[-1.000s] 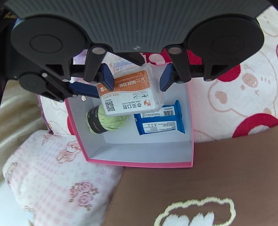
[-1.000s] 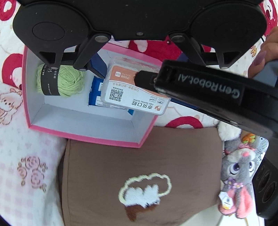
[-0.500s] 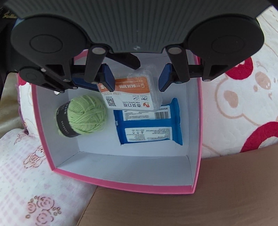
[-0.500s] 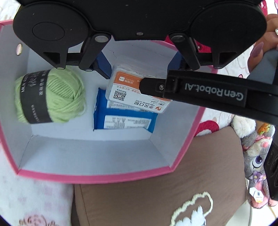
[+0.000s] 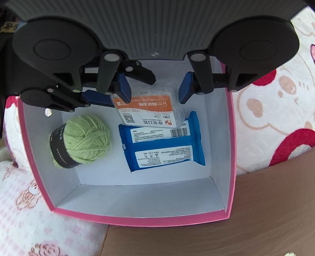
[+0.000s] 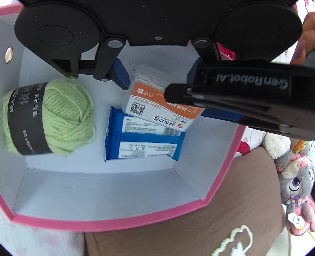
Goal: Organize objects
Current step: 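Lower the floss box into the pink box and open the left gripper, then withdraw the left gripper up and away from the pink box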
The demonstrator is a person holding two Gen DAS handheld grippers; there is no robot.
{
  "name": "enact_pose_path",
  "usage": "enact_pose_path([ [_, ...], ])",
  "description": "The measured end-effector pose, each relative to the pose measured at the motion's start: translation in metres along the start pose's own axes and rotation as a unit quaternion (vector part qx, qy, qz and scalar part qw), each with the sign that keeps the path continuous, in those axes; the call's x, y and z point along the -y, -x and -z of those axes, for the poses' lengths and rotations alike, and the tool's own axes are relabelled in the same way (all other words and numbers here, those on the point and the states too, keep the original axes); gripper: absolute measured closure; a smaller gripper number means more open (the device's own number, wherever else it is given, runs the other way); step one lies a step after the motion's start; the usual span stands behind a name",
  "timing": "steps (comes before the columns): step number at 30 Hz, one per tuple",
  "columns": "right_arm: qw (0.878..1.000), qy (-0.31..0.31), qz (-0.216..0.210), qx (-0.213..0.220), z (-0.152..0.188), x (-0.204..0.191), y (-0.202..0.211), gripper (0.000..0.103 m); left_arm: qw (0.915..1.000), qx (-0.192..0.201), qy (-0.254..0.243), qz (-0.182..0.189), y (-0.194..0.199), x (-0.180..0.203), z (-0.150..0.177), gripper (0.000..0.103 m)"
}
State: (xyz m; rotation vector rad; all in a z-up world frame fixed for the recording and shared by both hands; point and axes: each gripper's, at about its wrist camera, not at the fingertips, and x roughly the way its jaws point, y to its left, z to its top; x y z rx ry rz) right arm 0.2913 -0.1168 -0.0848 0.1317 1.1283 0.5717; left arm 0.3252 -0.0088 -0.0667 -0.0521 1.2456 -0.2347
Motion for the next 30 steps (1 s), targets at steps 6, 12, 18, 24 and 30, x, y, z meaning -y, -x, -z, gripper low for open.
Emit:
enact_pose_path([
  [6,1.0,0.003,0.004,-0.005,0.002,-0.002,-0.005,0.043,0.9998,0.008,-0.014,-0.014,-0.001,0.002,0.005,0.052],
  [12,1.0,0.003,0.013,-0.006,0.002,-0.006,-0.008,0.046,0.9997,0.006,-0.022,-0.007,0.01,-0.001,0.014,0.051],
  [18,1.0,-0.007,0.005,-0.007,0.003,-0.008,-0.01,0.05,0.999,0.031,-0.029,0.011,0.026,-0.003,0.02,0.051],
  [24,1.0,-0.01,0.0,0.008,0.007,-0.011,0.0,0.051,0.9972,0.066,-0.02,0.028,0.041,-0.007,0.028,0.051],
  [30,0.999,0.015,0.006,0.036,0.011,-0.02,0.034,0.051,0.9953,0.081,-0.009,0.051,0.057,-0.008,0.034,0.051],
])
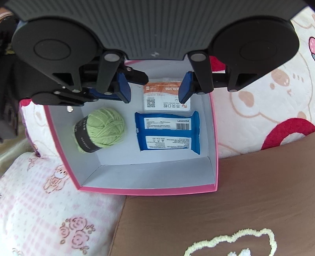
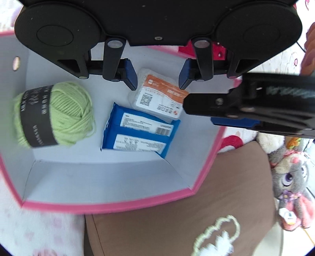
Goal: Organize objects
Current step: 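Withdraw the left gripper up and away from the pink box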
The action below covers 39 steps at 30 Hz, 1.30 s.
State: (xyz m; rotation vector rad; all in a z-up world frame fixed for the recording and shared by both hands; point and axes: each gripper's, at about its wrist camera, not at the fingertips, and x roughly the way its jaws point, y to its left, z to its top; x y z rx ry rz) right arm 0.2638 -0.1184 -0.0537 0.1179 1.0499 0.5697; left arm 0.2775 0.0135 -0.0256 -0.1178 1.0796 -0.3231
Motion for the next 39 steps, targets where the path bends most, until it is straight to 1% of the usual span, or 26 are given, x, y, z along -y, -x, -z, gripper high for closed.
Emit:
enact_pose_path([
  [6,0.998,0.054,0.033,0.029,0.002,-0.019,0.041,0.051,0.9999,0.004,-0.005,0.014,0.023,0.007,0.009,0.051],
  [8,0.996,0.065,0.041,0.036,0.007,-0.024,0.057,0.051,0.9997,-0.003,-0.015,0.017,0.034,0.012,0.011,0.051],
  [12,0.994,0.083,0.053,0.052,0.02,-0.035,0.087,0.051,0.9991,-0.01,-0.041,0.009,0.061,0.022,0.019,0.051],
  [14,0.992,0.095,0.056,0.062,0.028,-0.041,0.103,0.051,0.9991,-0.013,-0.041,0.003,0.076,0.028,0.024,0.051],
  [18,0.987,0.117,0.065,0.086,0.045,-0.049,0.134,0.05,0.9981,-0.034,-0.048,0.015,0.104,0.043,0.029,0.051],
  [20,0.986,0.12,0.067,0.094,0.052,-0.052,0.148,0.05,0.9976,-0.026,-0.059,0.024,0.119,0.052,0.032,0.05],
  [26,0.982,0.131,0.069,0.115,0.07,-0.061,0.18,0.049,0.9961,-0.013,-0.083,0.026,0.152,0.068,0.045,0.049],
  [29,0.98,0.139,0.072,0.124,0.08,-0.067,0.192,0.048,0.9957,-0.006,-0.088,0.028,0.158,0.071,0.055,0.049],
  [33,0.979,0.136,0.08,0.131,0.097,-0.075,0.205,0.047,0.9956,0.0,-0.077,0.052,0.159,0.066,0.072,0.048],
  [35,0.977,0.14,0.084,0.137,0.107,-0.081,0.212,0.043,0.9951,0.011,-0.077,0.061,0.159,0.064,0.083,0.047],
  [39,0.977,0.139,0.079,0.144,0.121,-0.088,0.22,0.041,0.9944,0.021,-0.067,0.079,0.155,0.059,0.097,0.046],
])
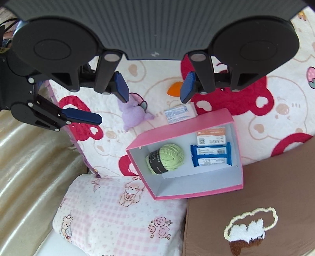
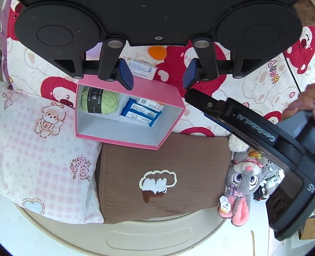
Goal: Organize objects
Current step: 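Withdraw the left gripper up and away from the pink box, then move the left gripper toward the orange makeup sponge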
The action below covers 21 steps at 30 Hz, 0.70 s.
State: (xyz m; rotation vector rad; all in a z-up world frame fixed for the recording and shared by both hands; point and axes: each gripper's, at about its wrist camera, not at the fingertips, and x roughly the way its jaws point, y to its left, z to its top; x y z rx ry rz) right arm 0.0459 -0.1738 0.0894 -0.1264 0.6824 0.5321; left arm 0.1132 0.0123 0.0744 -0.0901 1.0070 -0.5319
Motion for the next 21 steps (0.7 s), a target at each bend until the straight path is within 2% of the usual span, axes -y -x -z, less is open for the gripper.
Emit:
enact_pose_path([
  [9,1.0,0.002,-0.012,-0.001,0.019,-0.014,0.0,0.033,0.9999,0.011,0.007,0.008,-0.008,-0.007,0.021,0.042],
  [12,1.0,0.002,-0.012,-0.002,0.029,-0.018,-0.005,0.031,0.9997,0.018,0.014,0.006,-0.01,-0.012,0.027,0.038],
  [14,1.0,0.003,-0.012,-0.007,0.036,-0.021,-0.009,0.03,0.9997,0.021,0.016,-0.002,-0.013,-0.015,0.031,0.031],
  [16,1.0,0.006,-0.014,-0.012,0.042,-0.023,-0.013,0.026,0.9996,0.015,0.023,-0.007,-0.019,-0.019,0.034,0.027],
  [21,1.0,0.014,-0.01,-0.018,0.054,-0.023,-0.026,0.018,0.9988,-0.014,0.045,-0.012,-0.043,-0.032,0.047,0.026],
])
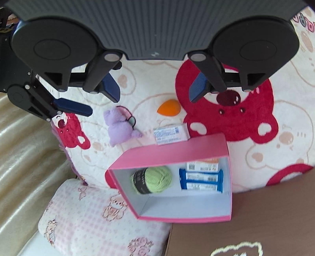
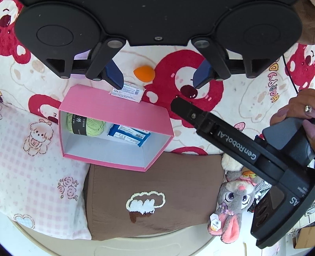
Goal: Organize objects
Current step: 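Move the left gripper toward the orange makeup sponge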
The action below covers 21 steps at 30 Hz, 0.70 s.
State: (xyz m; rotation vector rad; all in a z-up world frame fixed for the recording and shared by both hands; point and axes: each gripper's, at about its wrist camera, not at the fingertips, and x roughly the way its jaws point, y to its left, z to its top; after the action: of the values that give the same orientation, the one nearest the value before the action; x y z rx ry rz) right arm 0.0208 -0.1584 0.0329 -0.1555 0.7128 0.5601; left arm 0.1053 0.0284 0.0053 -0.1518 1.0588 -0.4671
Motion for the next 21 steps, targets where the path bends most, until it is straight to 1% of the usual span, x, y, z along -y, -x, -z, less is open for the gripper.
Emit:
enact_pose_path([
  [2,1.0,-0.003,-0.001,0.001,0.003,0.001,-0.005,0.014,0.9999,-0.006,0.012,0.006,-0.008,-0.006,0.004,0.025],
  [4,1.0,-0.003,-0.001,0.004,0.007,0.002,-0.01,0.013,0.9997,-0.007,0.021,0.005,-0.012,-0.011,0.009,0.024],
  [7,1.0,0.012,-0.012,-0.009,0.013,0.001,-0.02,0.013,0.9993,-0.005,0.036,-0.007,-0.015,-0.022,0.015,0.018],
  [10,1.0,0.015,-0.016,-0.009,0.021,0.0,-0.029,0.013,0.9988,-0.001,0.045,-0.021,-0.021,-0.032,0.019,0.017],
  [12,1.0,0.016,-0.01,-0.013,0.025,0.001,-0.038,0.013,0.9984,0.003,0.052,-0.022,-0.026,-0.038,0.021,0.016],
  [14,1.0,0.025,-0.001,-0.015,0.031,0.002,-0.046,0.013,0.9983,0.009,0.053,-0.021,-0.033,-0.042,0.024,0.016],
  [17,0.999,0.034,0.009,-0.019,0.039,0.006,-0.059,0.013,0.9979,0.016,0.038,-0.051,-0.044,-0.044,0.028,0.016],
  [18,0.999,0.031,0.011,-0.015,0.042,0.009,-0.062,0.013,0.9977,0.019,0.035,-0.054,-0.048,-0.046,0.029,0.016],
  [21,1.0,0.018,0.009,-0.008,0.048,0.018,-0.071,0.013,0.9976,0.024,0.046,-0.045,-0.059,-0.054,0.03,0.016],
])
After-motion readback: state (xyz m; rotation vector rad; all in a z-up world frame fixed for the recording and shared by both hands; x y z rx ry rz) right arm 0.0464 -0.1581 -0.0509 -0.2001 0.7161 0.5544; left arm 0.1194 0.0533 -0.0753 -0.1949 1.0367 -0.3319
